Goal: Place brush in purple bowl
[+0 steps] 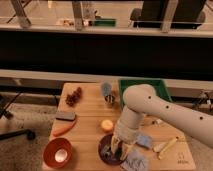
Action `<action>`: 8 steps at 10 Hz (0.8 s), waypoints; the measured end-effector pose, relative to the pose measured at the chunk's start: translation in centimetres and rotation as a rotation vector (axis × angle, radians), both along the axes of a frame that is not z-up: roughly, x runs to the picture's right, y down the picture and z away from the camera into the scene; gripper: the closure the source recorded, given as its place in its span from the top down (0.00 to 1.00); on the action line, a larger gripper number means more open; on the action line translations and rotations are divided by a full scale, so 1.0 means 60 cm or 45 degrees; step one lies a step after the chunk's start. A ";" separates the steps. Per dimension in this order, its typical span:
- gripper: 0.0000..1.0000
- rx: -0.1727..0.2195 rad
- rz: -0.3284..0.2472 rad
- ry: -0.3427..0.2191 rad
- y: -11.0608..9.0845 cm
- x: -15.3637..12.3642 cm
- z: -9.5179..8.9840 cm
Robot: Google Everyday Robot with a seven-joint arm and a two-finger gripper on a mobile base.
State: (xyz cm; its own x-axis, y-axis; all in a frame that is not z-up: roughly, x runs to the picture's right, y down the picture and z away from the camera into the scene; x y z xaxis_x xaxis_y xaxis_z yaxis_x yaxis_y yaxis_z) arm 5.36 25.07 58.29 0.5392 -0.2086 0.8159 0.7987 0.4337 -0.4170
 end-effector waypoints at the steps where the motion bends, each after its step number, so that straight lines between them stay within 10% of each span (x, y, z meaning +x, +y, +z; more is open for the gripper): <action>1: 0.00 -0.006 0.000 0.005 0.002 0.000 0.002; 8: 0.00 -0.076 -0.015 0.040 0.005 -0.017 0.028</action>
State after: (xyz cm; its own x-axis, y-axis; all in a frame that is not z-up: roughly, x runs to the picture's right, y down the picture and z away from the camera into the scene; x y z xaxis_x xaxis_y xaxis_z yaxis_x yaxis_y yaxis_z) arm 4.37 25.36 59.97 0.5623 -0.1666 0.8100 0.7899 0.3980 -0.4665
